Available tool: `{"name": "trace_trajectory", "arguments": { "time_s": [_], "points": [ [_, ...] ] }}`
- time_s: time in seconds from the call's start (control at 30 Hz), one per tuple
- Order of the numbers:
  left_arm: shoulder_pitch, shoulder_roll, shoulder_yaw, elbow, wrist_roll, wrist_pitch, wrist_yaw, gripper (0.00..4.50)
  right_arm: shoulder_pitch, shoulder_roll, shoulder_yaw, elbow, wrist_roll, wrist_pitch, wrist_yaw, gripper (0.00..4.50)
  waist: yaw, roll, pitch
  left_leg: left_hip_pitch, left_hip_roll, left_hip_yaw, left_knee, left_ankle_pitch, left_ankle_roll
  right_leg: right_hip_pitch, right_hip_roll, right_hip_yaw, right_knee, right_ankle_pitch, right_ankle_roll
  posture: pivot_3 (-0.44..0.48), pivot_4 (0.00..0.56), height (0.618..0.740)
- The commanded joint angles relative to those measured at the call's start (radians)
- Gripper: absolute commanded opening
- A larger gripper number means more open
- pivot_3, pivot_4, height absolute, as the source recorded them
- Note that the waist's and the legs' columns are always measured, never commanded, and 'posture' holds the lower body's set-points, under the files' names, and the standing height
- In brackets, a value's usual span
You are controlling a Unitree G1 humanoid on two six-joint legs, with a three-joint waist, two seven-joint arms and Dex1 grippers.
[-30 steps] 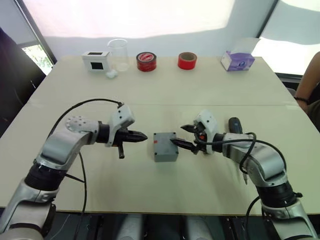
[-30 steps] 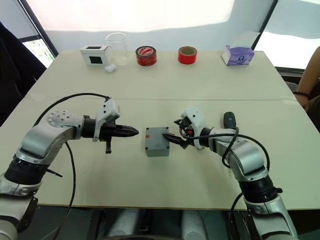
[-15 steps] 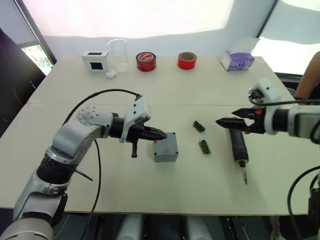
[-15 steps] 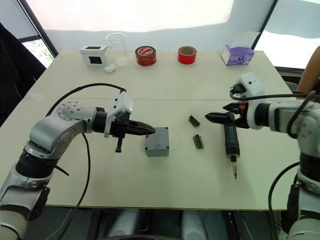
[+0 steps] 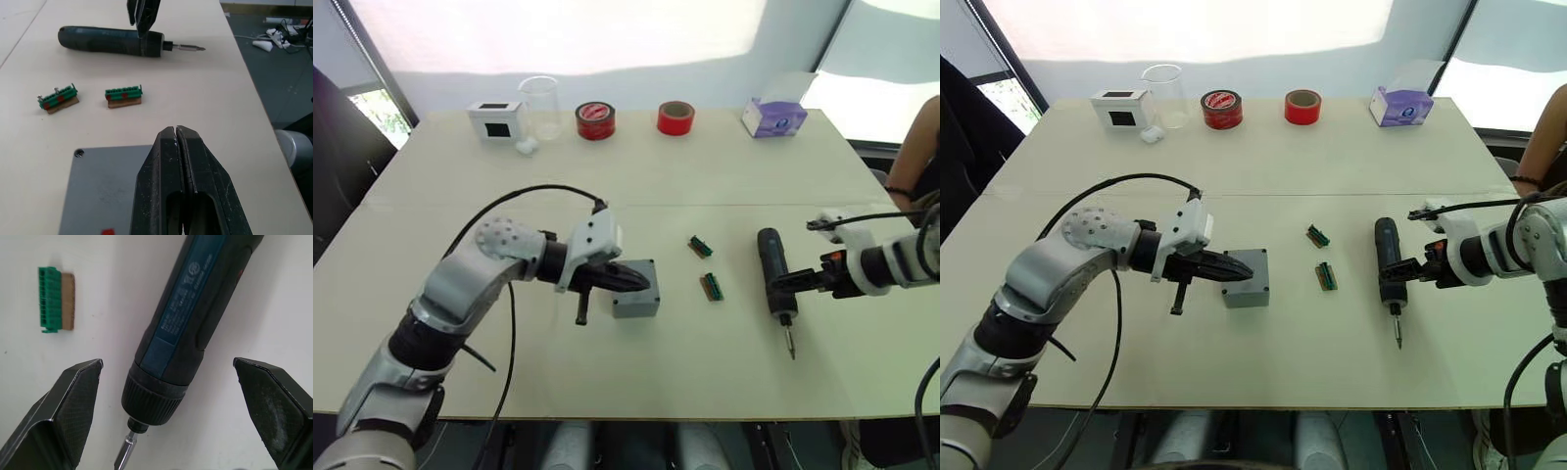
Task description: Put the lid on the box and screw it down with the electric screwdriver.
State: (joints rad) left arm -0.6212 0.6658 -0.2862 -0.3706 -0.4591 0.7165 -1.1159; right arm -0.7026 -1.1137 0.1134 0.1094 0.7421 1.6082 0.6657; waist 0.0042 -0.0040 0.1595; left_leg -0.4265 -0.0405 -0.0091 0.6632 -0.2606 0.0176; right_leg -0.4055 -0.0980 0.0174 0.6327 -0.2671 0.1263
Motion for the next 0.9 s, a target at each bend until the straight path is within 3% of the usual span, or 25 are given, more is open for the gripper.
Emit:
{"name": "trace_trajectory", "arguments": {
  "time_s": [0.03, 0.3, 0.4, 0.53, 0.6, 0.77, 0.9],
  "points": [
    [0.013, 0.018, 0.035, -0.055, -0.007, 0.007, 0.025, 0.0, -0.036, 0.012, 0.034, 0.043, -0.022, 0.006, 0.011, 4.49, 0.001, 0.0, 0.0, 0.0, 0.0, 0.0, 0.0, 0.0, 0.0, 0.0, 0.0, 0.0, 0.0, 0.0, 0.0, 0.0, 0.15, 0.74],
    [0.043, 0.037, 0.058, -0.068, -0.016, 0.023, 0.061, 0.0, -0.045, 0.051, 0.126, 0.07, -0.093, -0.029, 0.046, 4.49, 0.005, 0.0, 0.0, 0.0, 0.0, 0.0, 0.0, 0.0, 0.0, 0.0, 0.0, 0.0, 0.0, 0.0, 0.0, 0.0, 0.15, 0.74],
    [0.043, 0.06, 0.087, -0.035, 0.001, 0.012, 0.074, 0.0, -0.048, 0.062, 0.151, 0.051, -0.109, -0.039, 0.061, 3.78, 0.004, -0.001, 0.0, 0.0, 0.0, 0.0, 0.0, 0.0, 0.0, 0.001, 0.0, 0.0, 0.0, 0.0, 0.0, 0.0, 0.15, 0.74],
    [0.048, 0.084, 0.103, -0.021, 0.002, 0.006, 0.077, 0.0, -0.043, 0.085, 0.145, 0.034, -0.126, -0.016, 0.054, 2.3, 0.0, 0.0, 0.0, 0.0, 0.0, 0.0, 0.0, 0.0, 0.0, 0.0, 0.001, 0.0, 0.0, 0.0, 0.0, 0.0, 0.15, 0.74],
    [0.044, 0.086, 0.105, -0.015, 0.003, 0.005, 0.079, 0.0, -0.036, 0.097, 0.133, 0.04, -0.137, -0.006, 0.046, 1.76, 0.0, -0.001, 0.0, 0.0, 0.0, 0.0, 0.0, 0.0, 0.0, 0.0, 0.001, 0.0, 0.0, 0.0, 0.0, 0.0, 0.15, 0.74],
    [0.033, 0.09, 0.107, 0.004, 0.003, -0.002, 0.072, 0.0, -0.049, 0.119, 0.079, 0.068, -0.165, 0.004, 0.026, 1.75, 0.0, -0.001, 0.0, 0.0, 0.0, 0.0, 0.0, 0.0, 0.0, 0.001, 0.001, -0.001, 0.0, 0.0, 0.0, 0.0, 0.15, 0.74],
    [0.024, 0.093, 0.108, 0.037, 0.007, -0.013, 0.062, 0.0, -0.175, 0.152, -0.008, 0.194, -0.224, -0.103, -0.007, 1.75, -0.013, -0.001, 0.0, 0.0, 0.0, 0.0, 0.0, 0.0, 0.0, 0.001, 0.001, 0.0, 0.0, 0.0, 0.0, 0.0, 0.15, 0.74]
  ]
}}
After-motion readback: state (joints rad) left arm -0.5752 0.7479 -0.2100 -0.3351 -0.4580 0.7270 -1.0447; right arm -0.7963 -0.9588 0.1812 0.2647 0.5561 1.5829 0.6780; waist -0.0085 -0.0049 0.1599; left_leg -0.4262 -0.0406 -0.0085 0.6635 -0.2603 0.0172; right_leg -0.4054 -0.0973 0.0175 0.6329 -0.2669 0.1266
